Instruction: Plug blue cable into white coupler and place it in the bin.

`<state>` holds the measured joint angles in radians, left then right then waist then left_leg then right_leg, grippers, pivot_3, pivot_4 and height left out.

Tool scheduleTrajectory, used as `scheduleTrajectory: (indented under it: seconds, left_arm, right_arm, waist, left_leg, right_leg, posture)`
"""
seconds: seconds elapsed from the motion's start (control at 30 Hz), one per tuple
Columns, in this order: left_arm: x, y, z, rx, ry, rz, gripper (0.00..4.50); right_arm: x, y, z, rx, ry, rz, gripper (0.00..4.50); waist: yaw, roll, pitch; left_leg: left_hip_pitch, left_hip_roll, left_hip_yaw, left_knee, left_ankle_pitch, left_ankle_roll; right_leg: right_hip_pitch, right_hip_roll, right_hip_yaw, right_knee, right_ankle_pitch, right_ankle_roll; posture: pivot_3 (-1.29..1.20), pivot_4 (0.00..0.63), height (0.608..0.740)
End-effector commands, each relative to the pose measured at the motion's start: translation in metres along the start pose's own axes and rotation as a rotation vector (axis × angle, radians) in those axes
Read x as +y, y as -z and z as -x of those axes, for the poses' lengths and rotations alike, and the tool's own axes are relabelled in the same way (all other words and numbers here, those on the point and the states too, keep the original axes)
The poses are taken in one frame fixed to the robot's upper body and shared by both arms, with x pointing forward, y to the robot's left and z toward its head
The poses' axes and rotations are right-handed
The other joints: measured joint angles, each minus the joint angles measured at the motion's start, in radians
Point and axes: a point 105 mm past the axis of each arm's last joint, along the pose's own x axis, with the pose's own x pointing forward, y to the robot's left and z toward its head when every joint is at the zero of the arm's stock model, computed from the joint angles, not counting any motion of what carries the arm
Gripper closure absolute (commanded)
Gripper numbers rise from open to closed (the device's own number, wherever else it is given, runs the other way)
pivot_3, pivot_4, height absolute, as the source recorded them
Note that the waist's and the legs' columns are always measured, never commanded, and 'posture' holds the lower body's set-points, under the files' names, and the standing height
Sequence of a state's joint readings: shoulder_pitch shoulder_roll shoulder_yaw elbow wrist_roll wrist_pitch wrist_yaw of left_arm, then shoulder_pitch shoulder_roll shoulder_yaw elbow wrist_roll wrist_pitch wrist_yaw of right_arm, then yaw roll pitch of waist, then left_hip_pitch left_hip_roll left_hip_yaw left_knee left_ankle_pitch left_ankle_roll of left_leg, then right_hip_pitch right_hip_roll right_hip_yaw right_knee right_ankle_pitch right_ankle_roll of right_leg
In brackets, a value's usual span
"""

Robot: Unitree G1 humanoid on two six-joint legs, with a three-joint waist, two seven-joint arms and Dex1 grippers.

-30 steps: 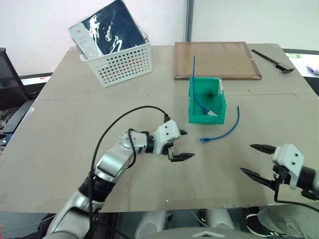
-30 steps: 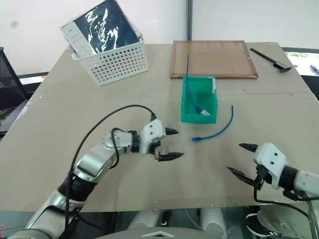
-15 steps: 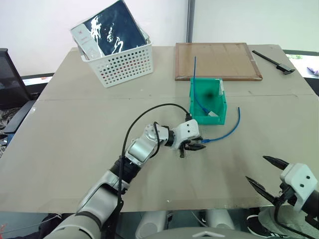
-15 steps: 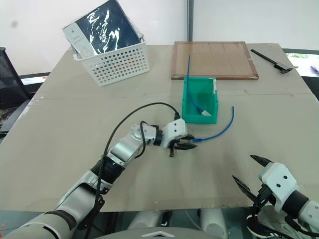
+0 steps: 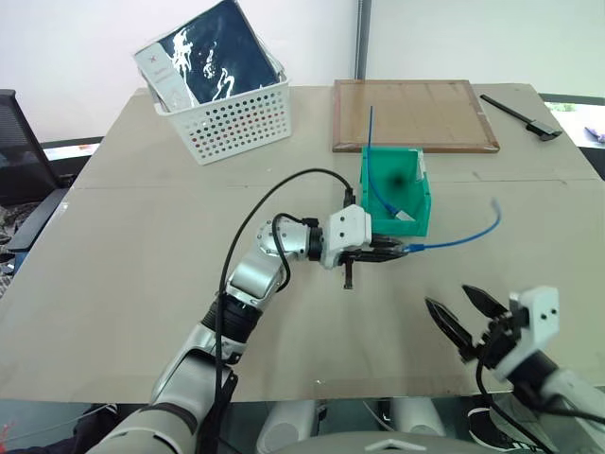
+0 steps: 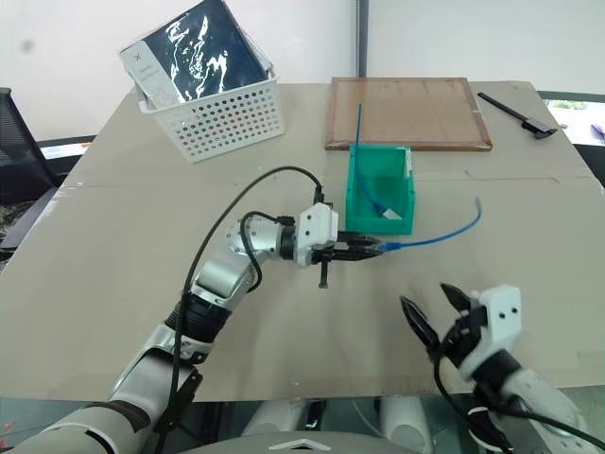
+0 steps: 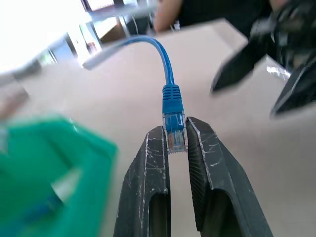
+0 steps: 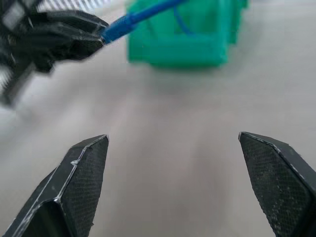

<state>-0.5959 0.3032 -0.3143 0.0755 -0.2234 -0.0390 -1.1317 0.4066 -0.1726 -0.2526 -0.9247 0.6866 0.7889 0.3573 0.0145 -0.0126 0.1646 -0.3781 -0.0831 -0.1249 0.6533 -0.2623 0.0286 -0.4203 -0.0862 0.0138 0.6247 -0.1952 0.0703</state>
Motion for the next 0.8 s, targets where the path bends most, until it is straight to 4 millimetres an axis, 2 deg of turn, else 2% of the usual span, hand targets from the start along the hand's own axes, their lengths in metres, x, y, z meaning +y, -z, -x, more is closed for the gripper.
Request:
scheduleTrajectory:
  seconds: [0.03, 0.27, 0.47, 0.73, 0.8]
  left_arm:
    - [0.008, -0.021, 0.009, -0.078, -0.070, -0.106, 4.50]
    - [0.010, -0.025, 0.017, -0.091, -0.147, -0.238, 4.50]
    - [0.010, -0.023, 0.022, -0.076, -0.173, -0.281, 4.50]
    - [0.008, -0.018, 0.026, -0.070, -0.188, -0.294, 4.50]
    - [0.008, -0.018, 0.026, -0.071, -0.188, -0.296, 4.50]
  right_arm:
    - [0.019, -0.022, -0.011, -0.088, -0.072, -0.071, 1.46]
    - [0.029, -0.047, -0.040, -0.165, -0.178, -0.191, 1.46]
    - [0.038, -0.062, -0.049, -0.199, -0.252, -0.278, 1.46]
    - [0.045, -0.065, -0.056, -0.181, -0.288, -0.306, 1.46]
    - [0.045, -0.064, -0.057, -0.174, -0.289, -0.306, 1.98]
  waist:
    - [0.000, 0.000, 0.000]
    - [-0.002, 0.000, 0.000]
    - [-0.003, 0.000, 0.000]
    - [-0.004, 0.000, 0.000]
    - [-0.005, 0.000, 0.000]
  left_leg:
    - [0.000, 0.000, 0.000, 0.000, 0.000, 0.000]
    - [0.000, -0.001, 0.001, 0.000, 0.000, 0.000]
    - [0.000, -0.001, 0.001, 0.000, 0.000, 0.000]
    - [0.000, -0.001, 0.001, 0.000, 0.000, 0.000]
    - [0.000, -0.001, 0.001, 0.000, 0.000, 0.000]
  right_leg:
    - [0.000, 0.000, 0.000, 0.000, 0.000, 0.000]
    - [-0.001, 0.001, 0.001, 0.000, 0.000, 0.000]
    - [-0.001, 0.002, 0.002, 0.001, 0.000, 0.000]
    - [-0.001, 0.002, 0.002, 0.001, 0.000, 0.000]
    - [-0.001, 0.003, 0.002, 0.001, 0.000, 0.000]
  posture:
    - [0.00, 0.150, 0.740]
    - [0.00, 0.150, 0.740]
    - [0.00, 0.150, 0.740]
    - [0.00, 0.150, 0.740]
    - [0.00, 0.150, 0.740]
